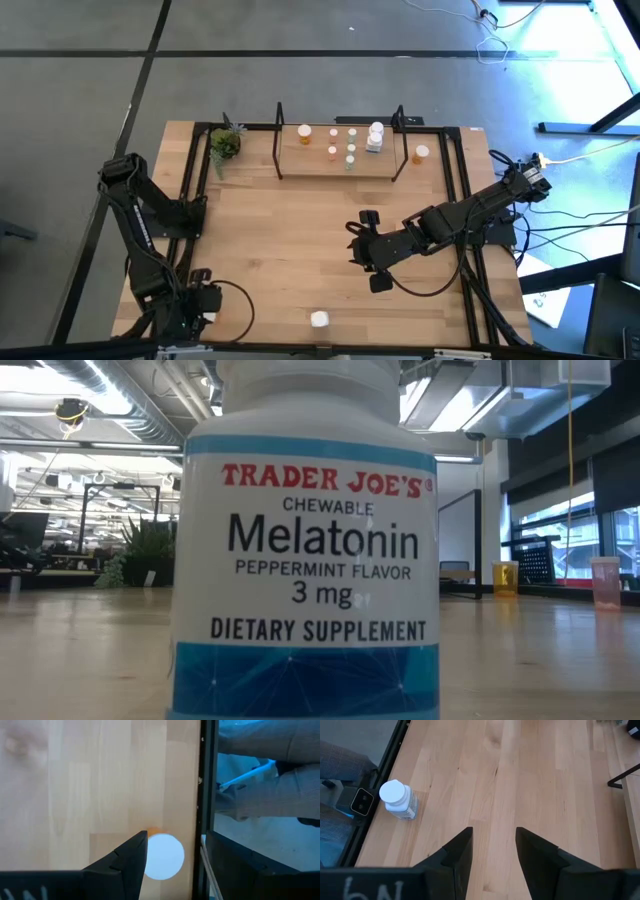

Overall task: Pick and place medicine bottles onto shelf by color
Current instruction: Put the bottom orange pill bottle on the shelf aligned with the orange bottles

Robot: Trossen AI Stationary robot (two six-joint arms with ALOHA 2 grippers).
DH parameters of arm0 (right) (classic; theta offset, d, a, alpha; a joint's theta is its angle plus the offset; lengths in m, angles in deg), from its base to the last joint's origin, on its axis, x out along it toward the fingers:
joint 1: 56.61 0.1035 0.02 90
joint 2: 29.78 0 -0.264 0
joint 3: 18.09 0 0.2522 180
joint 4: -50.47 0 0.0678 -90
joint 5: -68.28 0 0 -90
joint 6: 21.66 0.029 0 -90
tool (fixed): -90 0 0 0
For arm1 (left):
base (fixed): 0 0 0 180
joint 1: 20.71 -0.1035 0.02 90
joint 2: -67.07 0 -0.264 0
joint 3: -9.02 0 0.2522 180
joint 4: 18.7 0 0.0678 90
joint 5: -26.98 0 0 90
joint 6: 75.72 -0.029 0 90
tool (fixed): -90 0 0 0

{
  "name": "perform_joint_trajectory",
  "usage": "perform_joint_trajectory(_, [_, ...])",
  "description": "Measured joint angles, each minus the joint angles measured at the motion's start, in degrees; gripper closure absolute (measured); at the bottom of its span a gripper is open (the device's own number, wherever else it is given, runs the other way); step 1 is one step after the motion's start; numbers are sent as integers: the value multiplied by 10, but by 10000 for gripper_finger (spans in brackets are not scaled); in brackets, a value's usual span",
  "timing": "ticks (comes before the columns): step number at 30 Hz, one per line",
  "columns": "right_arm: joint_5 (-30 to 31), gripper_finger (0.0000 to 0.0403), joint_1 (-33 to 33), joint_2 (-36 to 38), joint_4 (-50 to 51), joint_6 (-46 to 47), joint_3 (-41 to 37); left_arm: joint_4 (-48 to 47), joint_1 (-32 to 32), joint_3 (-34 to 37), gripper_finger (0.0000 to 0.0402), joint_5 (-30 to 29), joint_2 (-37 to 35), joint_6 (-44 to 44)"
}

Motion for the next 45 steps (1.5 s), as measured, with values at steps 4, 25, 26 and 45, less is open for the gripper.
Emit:
perform_joint_trajectory(4, [0,251,0,0,0,0,0,4,0,0,207,0,0,0])
perform_joint_trajectory(25, [0,251,0,0,0,0,0,28,-3,0,207,2,0,0])
perform_joint_trajectory(26, [0,251,0,0,0,-1,0,30,-3,0,207,2,0,0])
perform_joint_trajectory(45, [0,251,0,0,0,0,0,9,22,0,159,-27,-1,-1])
